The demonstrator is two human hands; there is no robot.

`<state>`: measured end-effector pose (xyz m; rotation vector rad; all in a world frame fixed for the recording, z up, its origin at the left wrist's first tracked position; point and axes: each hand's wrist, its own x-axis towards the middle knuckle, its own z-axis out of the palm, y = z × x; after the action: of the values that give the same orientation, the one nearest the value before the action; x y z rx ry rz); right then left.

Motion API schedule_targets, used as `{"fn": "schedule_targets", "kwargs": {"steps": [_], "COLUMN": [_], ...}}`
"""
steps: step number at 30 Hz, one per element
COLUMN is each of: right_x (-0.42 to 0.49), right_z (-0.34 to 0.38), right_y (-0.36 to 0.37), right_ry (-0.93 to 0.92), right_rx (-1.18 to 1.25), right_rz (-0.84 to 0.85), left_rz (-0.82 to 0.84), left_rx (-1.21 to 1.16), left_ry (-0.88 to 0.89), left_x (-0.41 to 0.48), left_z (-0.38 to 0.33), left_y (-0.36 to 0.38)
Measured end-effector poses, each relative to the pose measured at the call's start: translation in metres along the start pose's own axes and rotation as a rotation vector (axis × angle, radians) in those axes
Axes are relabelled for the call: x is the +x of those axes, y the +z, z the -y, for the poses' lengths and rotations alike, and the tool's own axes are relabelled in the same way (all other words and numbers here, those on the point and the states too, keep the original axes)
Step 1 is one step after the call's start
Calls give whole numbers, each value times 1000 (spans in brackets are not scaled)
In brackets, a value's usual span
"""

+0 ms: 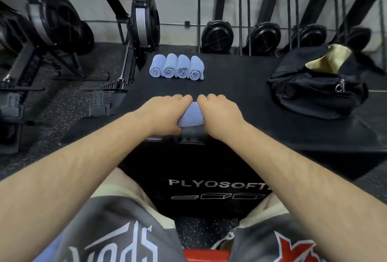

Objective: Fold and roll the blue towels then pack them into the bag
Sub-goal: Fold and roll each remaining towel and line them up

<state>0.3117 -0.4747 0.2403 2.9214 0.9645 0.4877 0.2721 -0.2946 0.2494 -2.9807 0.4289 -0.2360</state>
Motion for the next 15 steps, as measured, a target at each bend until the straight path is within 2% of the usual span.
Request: {"fn": "schedule_targets", "kwargs": {"steps": [6,11,15], "right_x": [1,-2,-1], "right_z": [-1,4,-1], "right_y": [-3,3,6], "right_ry": [-16,10,-21], "right_rx": [99,-25,-24], "right_rz": [49,34,64], "left_rz": [70,86,124], "left_rx": [-41,-16,-4], "left_ry": [-43,-44,-25], "left_x": [-4,-5,-6], "left_z": [8,10,10], "left_y": [-7,-3,5]}}
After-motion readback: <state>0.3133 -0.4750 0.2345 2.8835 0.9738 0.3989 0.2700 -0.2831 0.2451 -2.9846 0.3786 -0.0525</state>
